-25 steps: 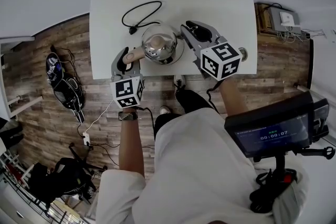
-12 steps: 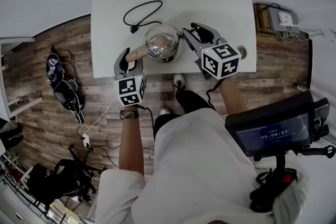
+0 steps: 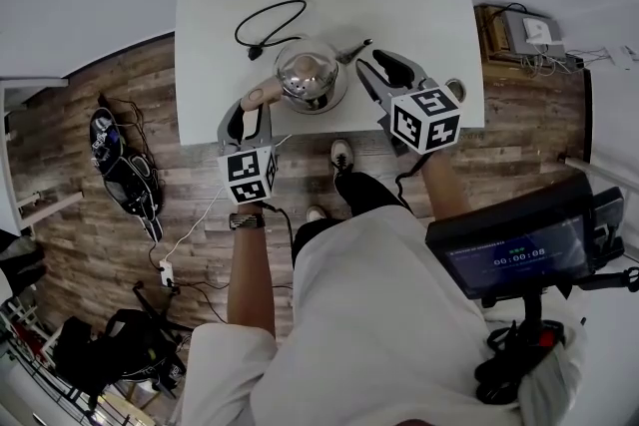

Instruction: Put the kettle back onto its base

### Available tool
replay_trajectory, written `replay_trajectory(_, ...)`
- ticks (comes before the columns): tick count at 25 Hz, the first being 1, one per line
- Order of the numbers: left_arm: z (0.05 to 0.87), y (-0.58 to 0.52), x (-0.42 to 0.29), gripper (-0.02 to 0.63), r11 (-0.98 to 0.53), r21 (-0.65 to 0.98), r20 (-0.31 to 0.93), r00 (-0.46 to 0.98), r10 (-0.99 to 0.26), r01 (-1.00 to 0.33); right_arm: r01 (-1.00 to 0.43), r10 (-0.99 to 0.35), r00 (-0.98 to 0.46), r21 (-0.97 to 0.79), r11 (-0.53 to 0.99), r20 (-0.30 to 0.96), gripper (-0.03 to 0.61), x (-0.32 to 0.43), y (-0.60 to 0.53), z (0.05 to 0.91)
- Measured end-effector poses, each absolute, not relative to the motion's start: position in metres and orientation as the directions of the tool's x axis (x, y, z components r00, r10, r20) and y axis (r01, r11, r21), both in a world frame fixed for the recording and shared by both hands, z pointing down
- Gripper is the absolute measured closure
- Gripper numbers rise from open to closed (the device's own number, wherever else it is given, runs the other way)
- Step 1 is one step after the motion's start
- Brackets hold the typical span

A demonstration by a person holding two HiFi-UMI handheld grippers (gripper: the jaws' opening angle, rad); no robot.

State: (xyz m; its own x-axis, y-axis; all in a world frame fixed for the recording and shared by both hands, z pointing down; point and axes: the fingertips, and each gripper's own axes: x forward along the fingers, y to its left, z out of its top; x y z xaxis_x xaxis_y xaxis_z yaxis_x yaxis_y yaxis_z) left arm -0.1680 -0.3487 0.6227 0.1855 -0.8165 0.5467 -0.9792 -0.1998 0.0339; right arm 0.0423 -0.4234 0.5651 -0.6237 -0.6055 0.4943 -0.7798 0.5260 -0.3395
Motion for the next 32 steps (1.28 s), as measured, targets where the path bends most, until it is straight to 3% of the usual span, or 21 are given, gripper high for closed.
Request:
replay_trajectory(10, 0.621, -0.31, -0.187, 0.46, -0.163, 0.023, 0.56, 0.148, -0.815, -0.986, -0.808, -0.653, -0.589, -0.323, 0.493, 0.476, 0.437, 0.047, -0.38, 0.54)
replay_trajectory(16, 0.568, -0.242, -0.175, 0.482, -0.221, 0.015, 0.468, 0.203, -0.86, -0.975, -0.846, -0.728, -0.532, -0.252, 0.469, 0.431, 0.556, 0.053, -0.304, 0.484)
replay_trajectory(27, 0.476, -0.179, -0.153, 0.537, -0.299, 0.043, 0.303, 0.298, -0.905, -0.953, -0.874, -0.832, -0.472, -0.029, 0.485, 0.29, 0.574, 0.05, -0.213, 0.396)
replay_trajectory(32, 0.428, -0.138, -0.133, 0.607, -0.366, -0.009, 0.219, 0.356, -0.909, -0.93, -0.877, -0.861, -0.472, -0.002, 0.48, 0.188, 0.575, 0.051, -0.158, 0.351)
